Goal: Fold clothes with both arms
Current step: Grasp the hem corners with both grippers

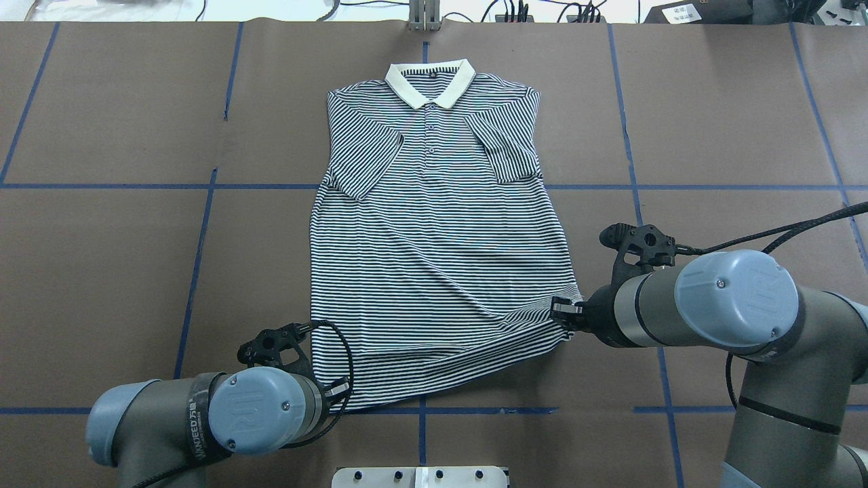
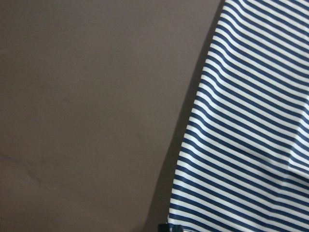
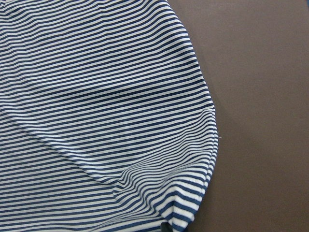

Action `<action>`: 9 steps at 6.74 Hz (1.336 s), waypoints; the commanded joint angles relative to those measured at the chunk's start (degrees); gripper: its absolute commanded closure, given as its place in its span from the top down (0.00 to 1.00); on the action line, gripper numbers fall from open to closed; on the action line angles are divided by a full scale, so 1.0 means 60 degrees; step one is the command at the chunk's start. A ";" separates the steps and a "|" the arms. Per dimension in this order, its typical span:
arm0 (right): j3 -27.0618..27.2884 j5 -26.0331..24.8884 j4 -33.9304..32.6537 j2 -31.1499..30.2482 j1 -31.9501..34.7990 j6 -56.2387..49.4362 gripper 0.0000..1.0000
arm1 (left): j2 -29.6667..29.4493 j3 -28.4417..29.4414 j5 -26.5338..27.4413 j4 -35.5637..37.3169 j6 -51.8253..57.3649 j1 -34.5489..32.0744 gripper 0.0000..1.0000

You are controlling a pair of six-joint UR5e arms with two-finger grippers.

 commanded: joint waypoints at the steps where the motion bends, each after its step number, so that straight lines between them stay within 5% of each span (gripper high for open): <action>1: 0.0046 0.0011 0.0000 -0.0039 -0.0019 0.0000 0.00 | 0.0146 -0.0728 -0.0015 0.0217 0.0136 -0.0234 0.00; 7: 0.1463 0.1062 -0.0029 -0.0580 -0.1717 0.0132 0.00 | 0.1158 -0.3600 -0.0044 0.2120 0.0737 0.0774 0.00; 9: 0.1979 0.1680 -0.0029 -0.0889 -0.1632 0.0103 0.00 | 0.1129 -0.3853 -0.0044 0.2416 0.0752 0.1053 0.00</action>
